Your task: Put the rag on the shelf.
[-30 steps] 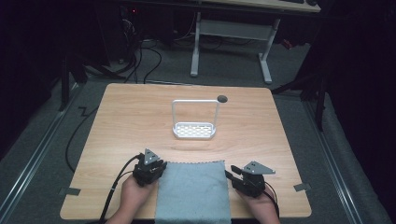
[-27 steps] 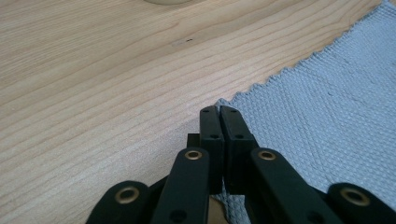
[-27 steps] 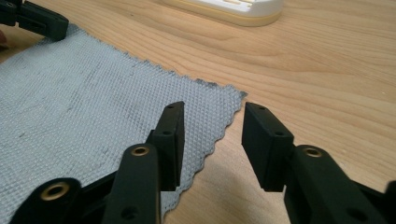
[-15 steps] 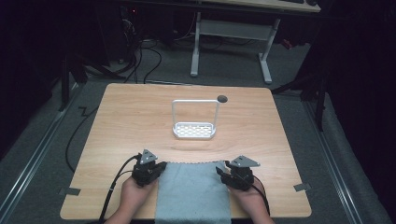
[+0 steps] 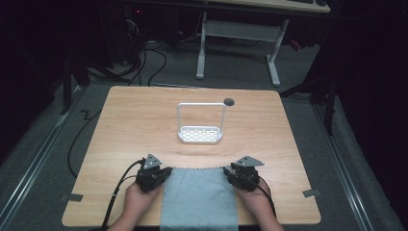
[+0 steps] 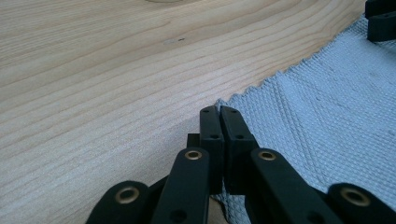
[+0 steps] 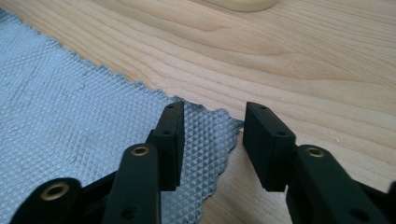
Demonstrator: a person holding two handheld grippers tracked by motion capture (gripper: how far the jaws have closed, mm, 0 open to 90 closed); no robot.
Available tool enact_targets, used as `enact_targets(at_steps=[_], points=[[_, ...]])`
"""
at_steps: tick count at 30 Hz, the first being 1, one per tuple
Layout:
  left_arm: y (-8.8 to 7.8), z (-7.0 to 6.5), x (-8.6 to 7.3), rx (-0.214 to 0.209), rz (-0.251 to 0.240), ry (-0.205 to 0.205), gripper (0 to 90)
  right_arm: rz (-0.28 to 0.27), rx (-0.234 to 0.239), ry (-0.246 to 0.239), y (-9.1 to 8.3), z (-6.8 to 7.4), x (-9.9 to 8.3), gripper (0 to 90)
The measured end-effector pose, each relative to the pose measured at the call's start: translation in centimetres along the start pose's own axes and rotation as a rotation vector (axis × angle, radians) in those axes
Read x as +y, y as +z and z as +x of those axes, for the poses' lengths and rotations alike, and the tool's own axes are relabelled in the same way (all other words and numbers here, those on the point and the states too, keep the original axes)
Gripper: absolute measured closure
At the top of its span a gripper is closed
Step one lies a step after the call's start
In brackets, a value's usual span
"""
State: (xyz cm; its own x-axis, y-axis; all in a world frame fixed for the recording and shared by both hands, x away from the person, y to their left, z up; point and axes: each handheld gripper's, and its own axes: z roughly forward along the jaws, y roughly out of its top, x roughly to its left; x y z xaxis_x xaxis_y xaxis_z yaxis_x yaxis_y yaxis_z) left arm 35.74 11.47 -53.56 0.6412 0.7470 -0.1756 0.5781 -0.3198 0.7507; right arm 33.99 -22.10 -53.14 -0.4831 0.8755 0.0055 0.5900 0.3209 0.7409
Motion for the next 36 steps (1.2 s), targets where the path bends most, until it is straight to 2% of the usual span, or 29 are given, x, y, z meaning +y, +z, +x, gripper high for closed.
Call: enact_targets(at_steps=[4,5,6,7,8,10,12,15,19,22,32,36], points=[[0.0,0.0,0.0,-0.001,0.000,-0.003,88.6,-0.001,0.010,-0.012,0.1,0.1,0.1,73.2],[0.0,0.0,0.0,-0.001,0.000,-0.003,88.6,-0.001,0.010,-0.012,0.1,0.1,0.1,73.2],[0.0,0.0,0.0,-0.001,-0.001,-0.003,88.6,0.000,0.013,-0.012,0.1,0.2,0.1,79.0],[0.0,0.0,0.0,-0.001,-0.001,-0.003,88.6,0.000,0.013,-0.012,0.1,0.2,0.1,79.0],[0.0,0.0,0.0,0.001,-0.001,-0.001,88.7,0.000,0.027,-0.015,0.1,0.3,0.1,85.1],[0.0,0.0,0.0,0.005,-0.001,0.006,88.8,0.001,0.043,-0.014,0.1,0.3,0.1,88.5],[0.0,0.0,0.0,0.002,0.002,0.004,88.9,0.003,0.063,-0.001,0.1,0.2,0.1,89.0],[-0.1,0.0,0.0,0.000,-0.007,0.003,89.0,0.003,0.068,0.003,0.1,0.1,0.1,89.1],[-0.9,0.0,0.2,-0.020,-0.070,-0.017,89.0,-0.045,0.065,0.024,-0.4,0.1,0.1,89.2],[-1.4,-0.2,0.3,-0.021,-0.100,-0.011,89.1,-0.082,0.062,0.025,-1.0,0.2,0.2,89.1],[-2.9,-0.7,0.9,-0.016,-0.172,0.013,89.3,-0.188,0.049,0.020,-3.2,0.7,0.7,89.2],[-3.2,-0.7,1.3,-0.021,-0.201,0.004,89.3,-0.223,0.050,0.023,-3.7,0.8,1.0,89.2]])
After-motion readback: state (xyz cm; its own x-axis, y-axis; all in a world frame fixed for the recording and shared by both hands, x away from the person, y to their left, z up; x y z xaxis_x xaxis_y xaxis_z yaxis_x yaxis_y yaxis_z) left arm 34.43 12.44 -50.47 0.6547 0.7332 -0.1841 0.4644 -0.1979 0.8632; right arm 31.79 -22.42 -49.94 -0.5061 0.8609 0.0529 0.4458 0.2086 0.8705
